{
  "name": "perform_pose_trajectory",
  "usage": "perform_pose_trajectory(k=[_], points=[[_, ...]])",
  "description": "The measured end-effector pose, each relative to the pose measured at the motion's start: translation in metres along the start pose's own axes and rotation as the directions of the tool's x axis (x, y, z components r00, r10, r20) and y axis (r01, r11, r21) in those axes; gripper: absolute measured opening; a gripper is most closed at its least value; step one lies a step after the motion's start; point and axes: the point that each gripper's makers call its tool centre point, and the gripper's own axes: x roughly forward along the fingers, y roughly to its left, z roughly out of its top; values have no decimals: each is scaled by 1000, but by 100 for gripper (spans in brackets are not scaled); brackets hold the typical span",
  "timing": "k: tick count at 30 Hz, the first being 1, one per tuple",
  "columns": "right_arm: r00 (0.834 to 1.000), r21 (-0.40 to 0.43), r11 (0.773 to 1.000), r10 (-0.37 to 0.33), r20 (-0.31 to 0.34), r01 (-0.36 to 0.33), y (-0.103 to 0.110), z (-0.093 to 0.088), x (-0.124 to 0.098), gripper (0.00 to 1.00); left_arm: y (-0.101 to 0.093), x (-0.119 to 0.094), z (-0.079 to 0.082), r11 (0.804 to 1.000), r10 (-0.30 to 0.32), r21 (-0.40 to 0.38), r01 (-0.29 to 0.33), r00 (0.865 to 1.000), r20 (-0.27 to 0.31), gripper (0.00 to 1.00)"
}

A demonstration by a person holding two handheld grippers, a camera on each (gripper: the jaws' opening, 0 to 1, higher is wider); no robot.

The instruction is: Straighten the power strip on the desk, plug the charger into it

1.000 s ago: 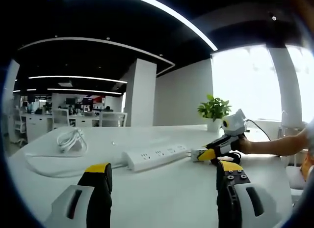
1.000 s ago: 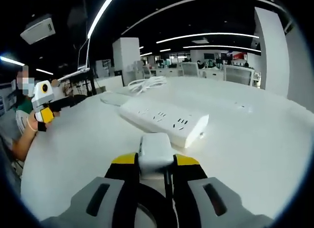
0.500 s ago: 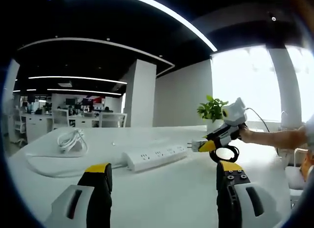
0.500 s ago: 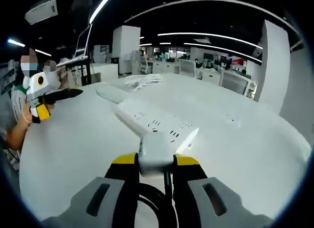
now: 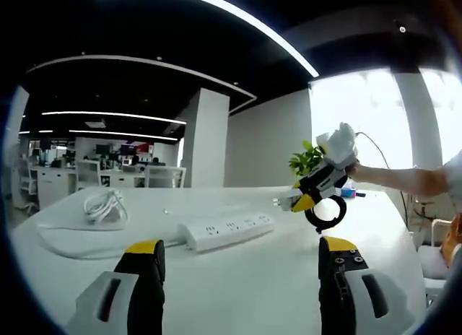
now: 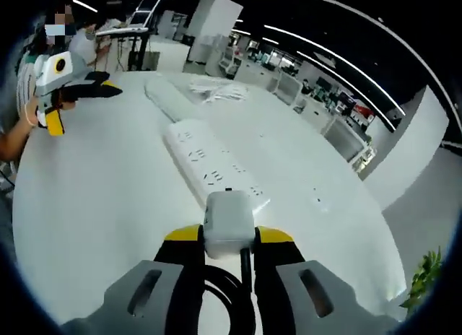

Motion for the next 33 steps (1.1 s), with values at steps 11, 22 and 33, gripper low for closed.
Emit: perform_pose_trajectory(k=[11,22,33], points=[[969,-281,959,-26,-246,-46,-11,1,5,23,1,1,1,1000,1,-2,-1,1000,3,90],[909,-485,864,-86,-408,-136,-10,-4,12,23,2,-1,-1,1000,6,-4,-6,1000,0,90],[930,-267,938,120,-347,-221,10,0,19,23,4,-3,-1,1000,9,-9,-9,1000,2,90]])
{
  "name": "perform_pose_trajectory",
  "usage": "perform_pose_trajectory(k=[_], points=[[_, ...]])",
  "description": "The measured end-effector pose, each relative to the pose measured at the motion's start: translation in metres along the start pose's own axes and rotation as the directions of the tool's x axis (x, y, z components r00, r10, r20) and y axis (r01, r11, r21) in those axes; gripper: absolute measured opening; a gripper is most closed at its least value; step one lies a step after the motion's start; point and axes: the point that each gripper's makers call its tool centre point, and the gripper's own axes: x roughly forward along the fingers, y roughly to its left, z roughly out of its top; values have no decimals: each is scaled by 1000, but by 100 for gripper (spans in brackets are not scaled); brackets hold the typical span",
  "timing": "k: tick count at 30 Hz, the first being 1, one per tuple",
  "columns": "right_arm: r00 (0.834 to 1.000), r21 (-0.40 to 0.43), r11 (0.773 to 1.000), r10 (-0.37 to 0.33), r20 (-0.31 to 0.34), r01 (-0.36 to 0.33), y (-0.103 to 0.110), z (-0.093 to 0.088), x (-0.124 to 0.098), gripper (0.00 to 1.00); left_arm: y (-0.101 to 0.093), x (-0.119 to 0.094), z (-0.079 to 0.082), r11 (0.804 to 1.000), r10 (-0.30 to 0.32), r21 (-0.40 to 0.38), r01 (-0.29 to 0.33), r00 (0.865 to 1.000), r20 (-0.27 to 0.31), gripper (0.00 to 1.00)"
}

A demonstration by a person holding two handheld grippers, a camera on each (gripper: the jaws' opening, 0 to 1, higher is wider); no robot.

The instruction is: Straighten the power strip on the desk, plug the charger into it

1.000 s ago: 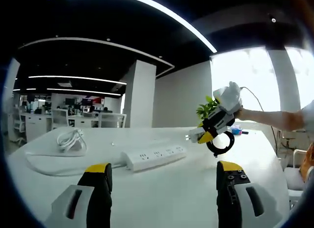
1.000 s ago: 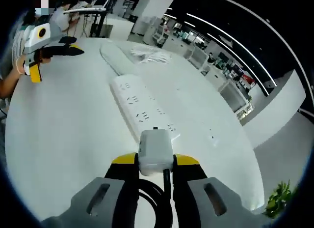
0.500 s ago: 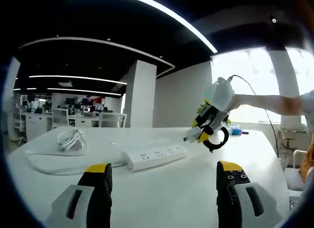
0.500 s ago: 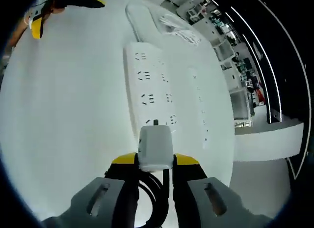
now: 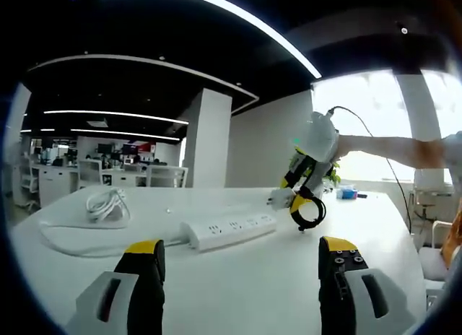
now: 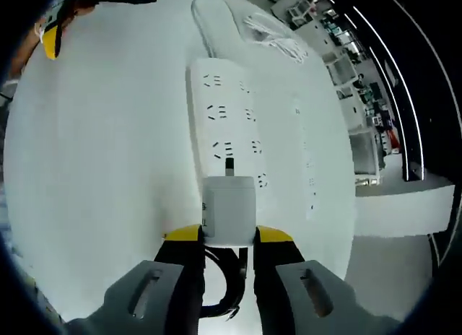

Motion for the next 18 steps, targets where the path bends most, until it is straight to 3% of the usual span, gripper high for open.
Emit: perform_pose_trajectory(k=[3,6,10,18], points=[[994,77,993,78,82,-85,19,4,6,23,-1,0,0,1000,-2,2,2,1000,0,90],[990,85,992,81,112,-91,27,2,11,23,0,-2,1,1000,1,2,-1,1000,3,90],[967,164,970,142,211,-178,43,9,18,23,2,-3,2,1000,8,5,-8,1000,1,90],[923,239,939,152,352,-246,48,11,32,23,4,-6,4,1000,16,10,-16,1000,2,90]])
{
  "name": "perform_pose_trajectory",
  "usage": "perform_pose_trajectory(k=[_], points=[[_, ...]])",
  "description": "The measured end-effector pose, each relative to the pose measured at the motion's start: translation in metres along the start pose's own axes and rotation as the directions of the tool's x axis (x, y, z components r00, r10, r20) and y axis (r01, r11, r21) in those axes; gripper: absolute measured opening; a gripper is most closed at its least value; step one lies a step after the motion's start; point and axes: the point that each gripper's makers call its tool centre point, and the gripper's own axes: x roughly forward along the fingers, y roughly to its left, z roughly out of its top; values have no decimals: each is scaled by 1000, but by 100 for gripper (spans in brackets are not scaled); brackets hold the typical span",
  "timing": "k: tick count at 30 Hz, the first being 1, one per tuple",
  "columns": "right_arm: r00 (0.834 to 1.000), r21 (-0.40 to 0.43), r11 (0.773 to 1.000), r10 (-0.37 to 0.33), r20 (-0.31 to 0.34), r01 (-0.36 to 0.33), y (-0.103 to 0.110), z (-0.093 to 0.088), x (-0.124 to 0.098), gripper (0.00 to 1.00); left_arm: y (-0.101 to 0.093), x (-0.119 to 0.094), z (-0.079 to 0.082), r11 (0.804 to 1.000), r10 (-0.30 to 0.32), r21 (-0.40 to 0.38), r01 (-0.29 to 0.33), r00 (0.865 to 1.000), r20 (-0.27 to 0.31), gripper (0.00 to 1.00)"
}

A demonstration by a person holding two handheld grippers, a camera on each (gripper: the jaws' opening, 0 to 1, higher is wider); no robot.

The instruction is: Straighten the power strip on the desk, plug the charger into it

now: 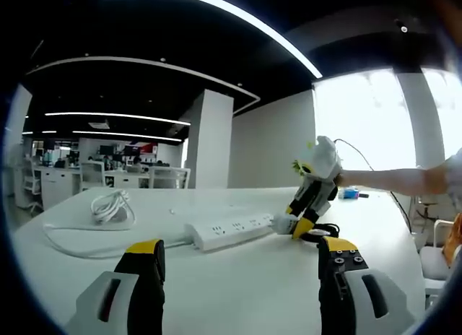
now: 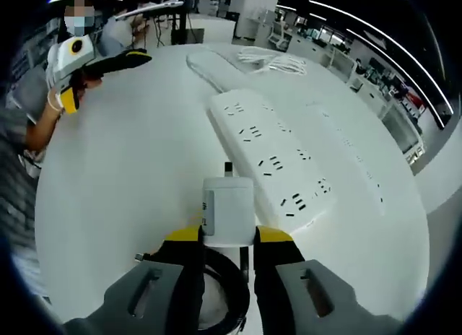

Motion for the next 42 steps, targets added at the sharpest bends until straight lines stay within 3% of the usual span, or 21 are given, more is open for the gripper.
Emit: perform_pose_trajectory(k=[10,14,17,20,21,26,28,32,34,36,40,42], points=[[992,100,994,31,119,-43,2,0,7,24,1,2,0,1000,5,5,-5,1000,-7,90],[981,89,995,17,191,-34,4,2,7,24,0,2,0,1000,4,6,-4,1000,-7,90],[962,33,999,-39,272,31,-2,7,4,25,0,2,-1,1000,4,5,-4,1000,-7,90],[923,-16,992,-109,370,123,-11,13,-3,34,0,2,-1,1000,5,3,-5,1000,-7,90],[918,-10,991,-117,379,131,-13,12,-5,36,0,2,-1,1000,5,3,-5,1000,-6,90],[878,77,988,-152,454,132,-11,3,-19,44,-3,2,-2,1000,0,1,0,1000,-4,90],[869,112,985,-172,463,135,-11,-5,-26,46,-3,2,-3,1000,-1,1,1,1000,-5,90],[846,233,961,-245,473,148,-17,-22,-47,47,-4,3,-3,1000,-2,0,2,1000,-5,90],[856,291,947,-259,448,135,-16,-35,-56,46,-5,3,-3,1000,-3,-2,3,1000,-3,90],[882,349,927,-275,382,138,-17,-53,-62,44,-6,4,-4,1000,-7,-4,7,1000,-1,90],[902,445,891,-261,344,89,-9,-66,-71,41,-6,7,-5,1000,-9,-11,9,1000,0,90],[911,453,883,-283,300,124,-9,-71,-73,41,-7,8,-5,1000,-12,-12,12,1000,0,90]])
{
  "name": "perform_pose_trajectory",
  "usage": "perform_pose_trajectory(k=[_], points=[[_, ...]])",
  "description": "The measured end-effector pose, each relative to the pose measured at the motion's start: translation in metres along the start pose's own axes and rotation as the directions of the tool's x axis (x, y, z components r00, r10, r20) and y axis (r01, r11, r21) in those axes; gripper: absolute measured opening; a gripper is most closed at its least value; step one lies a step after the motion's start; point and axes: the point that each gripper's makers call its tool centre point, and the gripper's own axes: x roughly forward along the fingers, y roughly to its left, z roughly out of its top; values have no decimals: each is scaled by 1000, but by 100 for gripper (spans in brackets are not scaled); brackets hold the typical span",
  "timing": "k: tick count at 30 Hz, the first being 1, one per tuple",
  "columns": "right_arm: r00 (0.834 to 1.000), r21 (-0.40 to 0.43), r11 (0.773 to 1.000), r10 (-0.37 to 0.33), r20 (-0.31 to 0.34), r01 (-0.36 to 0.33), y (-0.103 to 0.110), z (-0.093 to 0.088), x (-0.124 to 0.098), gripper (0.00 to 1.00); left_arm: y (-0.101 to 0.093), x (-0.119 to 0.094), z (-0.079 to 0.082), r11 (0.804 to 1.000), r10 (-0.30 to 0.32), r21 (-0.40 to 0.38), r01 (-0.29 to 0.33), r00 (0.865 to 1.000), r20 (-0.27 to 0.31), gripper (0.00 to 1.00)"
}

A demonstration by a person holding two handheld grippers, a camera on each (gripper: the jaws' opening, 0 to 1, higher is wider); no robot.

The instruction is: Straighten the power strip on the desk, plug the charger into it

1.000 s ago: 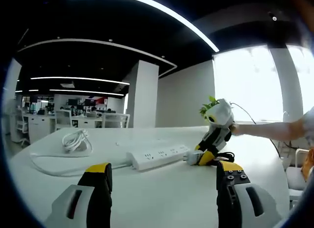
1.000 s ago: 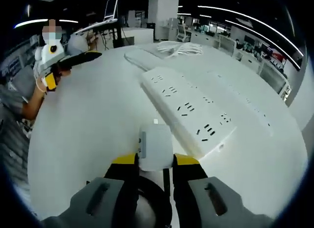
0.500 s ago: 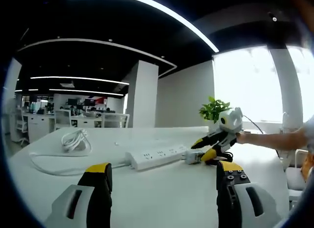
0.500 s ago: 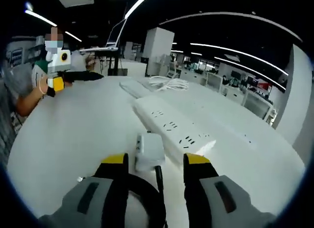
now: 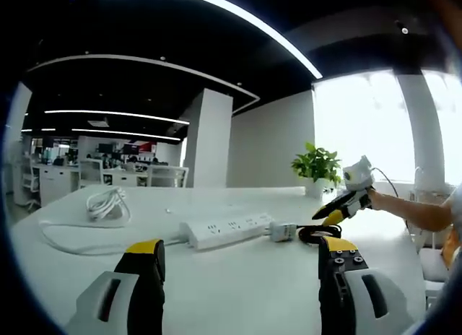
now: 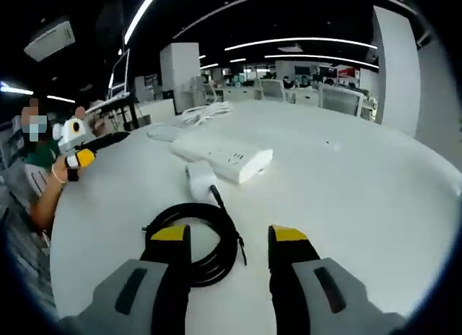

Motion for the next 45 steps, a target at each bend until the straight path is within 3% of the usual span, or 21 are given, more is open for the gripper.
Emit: perform_pose_trajectory(k=[4,12,15,17,25,27,34,38,41,45], points=[[996,-23,999,-46,-73,45,-1,-7,3,35,-2,1,0,1000,-6,-1,6,1000,1,90],[984,-10,998,-63,-164,62,7,-12,16,36,0,0,0,1000,-6,2,6,1000,-3,90],[977,8,998,-52,-208,55,12,-15,18,29,1,-1,0,1000,-4,1,4,1000,-2,90],[970,-29,998,-68,-234,63,13,-17,18,23,2,-1,1,1000,-2,0,2,1000,0,90],[942,-66,992,-125,-312,109,10,-18,20,13,6,-4,3,1000,4,-2,-4,1000,8,90],[931,-150,982,-156,-329,112,9,-17,20,11,6,-4,3,1000,6,-5,-6,1000,10,90],[888,-246,958,-239,-393,149,8,-15,20,9,3,-4,1,1000,0,-4,0,1000,5,90],[871,-281,945,-276,-407,168,6,-12,19,7,1,-3,1,1000,-5,1,5,1000,0,90],[874,-354,914,-327,-359,197,0,3,14,7,1,-3,1,1000,-6,5,6,1000,-3,90],[857,-457,861,-395,-332,221,-5,16,6,7,1,0,1,1000,-6,13,6,1000,-8,90]])
